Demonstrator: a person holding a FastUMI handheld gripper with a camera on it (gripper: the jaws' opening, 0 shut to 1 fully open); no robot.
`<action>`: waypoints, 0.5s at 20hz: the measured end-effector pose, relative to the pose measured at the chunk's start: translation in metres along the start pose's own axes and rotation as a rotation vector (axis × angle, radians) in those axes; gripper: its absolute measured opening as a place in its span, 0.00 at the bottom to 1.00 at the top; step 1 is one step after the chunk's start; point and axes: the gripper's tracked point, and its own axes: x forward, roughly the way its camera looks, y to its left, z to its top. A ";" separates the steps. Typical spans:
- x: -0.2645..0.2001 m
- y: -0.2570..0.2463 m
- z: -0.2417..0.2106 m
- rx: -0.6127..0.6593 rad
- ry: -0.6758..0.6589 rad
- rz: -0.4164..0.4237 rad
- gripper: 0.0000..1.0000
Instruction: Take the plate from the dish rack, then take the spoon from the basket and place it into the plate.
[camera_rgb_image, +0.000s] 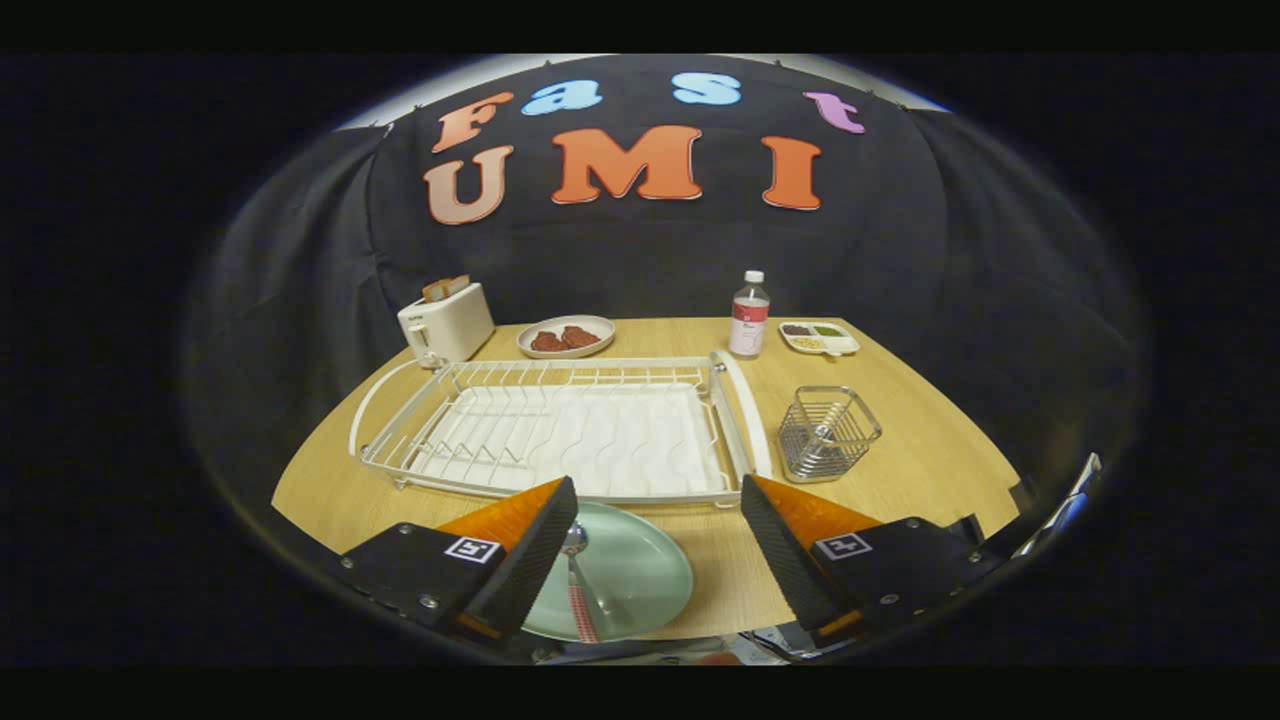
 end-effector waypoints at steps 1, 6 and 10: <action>-0.001 -0.010 0.010 0.005 -0.016 -0.015 0.98; -0.011 -0.061 0.060 0.049 -0.130 -0.088 0.98; -0.022 -0.097 0.091 0.068 -0.212 -0.148 0.98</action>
